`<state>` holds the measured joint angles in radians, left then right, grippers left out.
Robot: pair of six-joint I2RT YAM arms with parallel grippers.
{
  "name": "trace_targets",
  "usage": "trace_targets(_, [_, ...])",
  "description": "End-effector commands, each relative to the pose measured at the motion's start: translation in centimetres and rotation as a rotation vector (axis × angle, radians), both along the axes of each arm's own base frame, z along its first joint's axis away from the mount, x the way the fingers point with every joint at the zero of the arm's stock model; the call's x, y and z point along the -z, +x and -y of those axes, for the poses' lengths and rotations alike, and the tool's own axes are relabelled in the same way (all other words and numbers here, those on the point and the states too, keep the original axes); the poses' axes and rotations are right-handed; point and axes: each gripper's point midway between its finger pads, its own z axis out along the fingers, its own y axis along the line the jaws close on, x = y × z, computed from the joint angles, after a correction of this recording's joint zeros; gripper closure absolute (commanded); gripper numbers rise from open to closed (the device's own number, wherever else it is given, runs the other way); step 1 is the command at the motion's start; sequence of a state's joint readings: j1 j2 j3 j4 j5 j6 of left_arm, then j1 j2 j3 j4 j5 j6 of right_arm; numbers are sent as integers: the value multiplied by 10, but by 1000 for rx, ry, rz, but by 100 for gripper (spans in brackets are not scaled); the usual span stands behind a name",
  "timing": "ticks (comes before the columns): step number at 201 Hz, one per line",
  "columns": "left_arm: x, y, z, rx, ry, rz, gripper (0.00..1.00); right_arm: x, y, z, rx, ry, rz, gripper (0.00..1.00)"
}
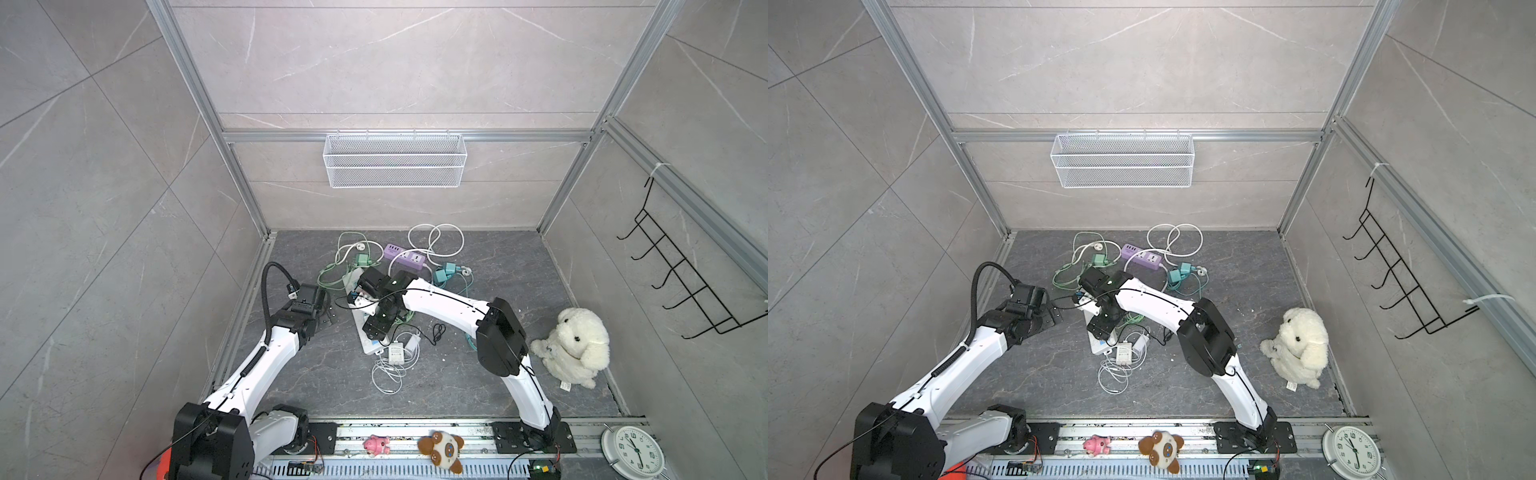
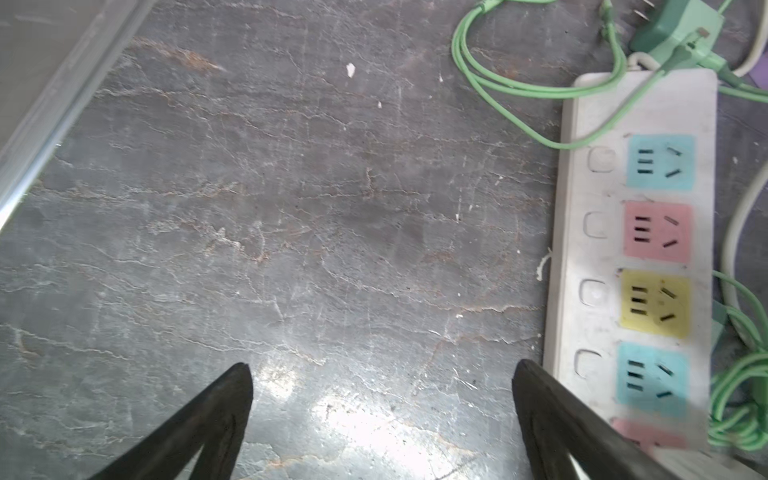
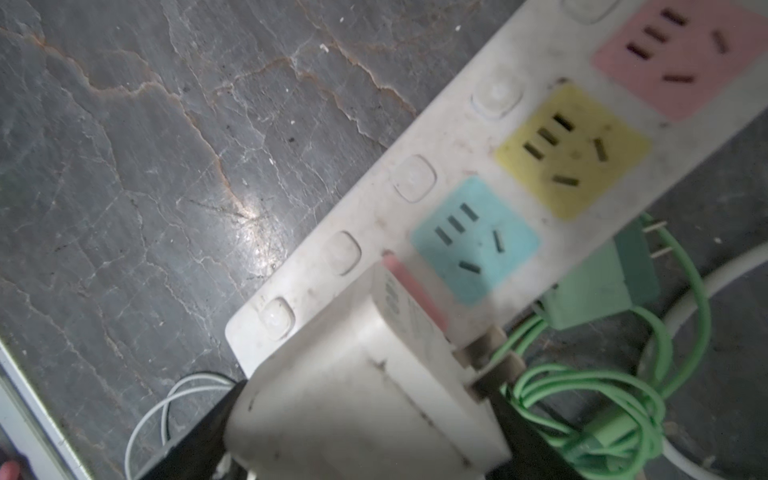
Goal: Insert the plug
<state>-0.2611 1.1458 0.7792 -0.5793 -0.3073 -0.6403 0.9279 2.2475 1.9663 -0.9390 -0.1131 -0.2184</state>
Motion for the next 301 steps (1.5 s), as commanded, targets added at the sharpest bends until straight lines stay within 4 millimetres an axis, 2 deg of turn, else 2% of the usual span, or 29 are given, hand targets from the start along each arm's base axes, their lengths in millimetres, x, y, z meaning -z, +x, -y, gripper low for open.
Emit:
trace_targets(1, [-3, 1, 7, 29, -36, 12, 0, 16, 3, -1, -36, -61, 23, 36])
trace_targets(25, [-2, 1, 12, 72, -43, 10, 0, 23, 4, 3, -39, -96, 28, 29])
trace_targets(67, [-1, 5, 25, 173, -63, 18, 0, 11, 0, 7, -29, -75, 34, 16])
trace_targets(105, [12, 10, 39, 252, -80, -38, 0, 1, -13, 3, -49, 8, 8, 6])
trace_targets(111, [13, 10, 41, 263, -80, -42, 0, 0, -15, 3, -51, 15, -1, 1])
trace_targets(140, [13, 14, 47, 300, -59, -51, 0, -6, -18, 5, -35, 46, 4, 1])
trace_targets(166, [5, 21, 56, 369, -25, -15, 0, -26, -13, 11, 6, 108, 30, 1])
trace_targets(198, [-10, 23, 87, 622, 172, 87, 0, -55, -2, 36, 110, 201, 31, 1])
trace_targets(222, [-23, 26, 96, 722, 273, 162, 0, -73, 2, 64, 209, 269, 15, 1])
trace_targets(260, [-40, 16, 132, 1106, 385, 328, 0, -101, 3, 104, 351, 400, -23, 1])
trace_targets(281, [-46, 5, 152, 1341, 426, 358, 0, -106, 8, 120, 424, 393, 39, 1])
trace_targets(301, [-36, -8, 162, 1515, 436, 293, 1, -100, 15, 135, 491, 356, 84, 1])
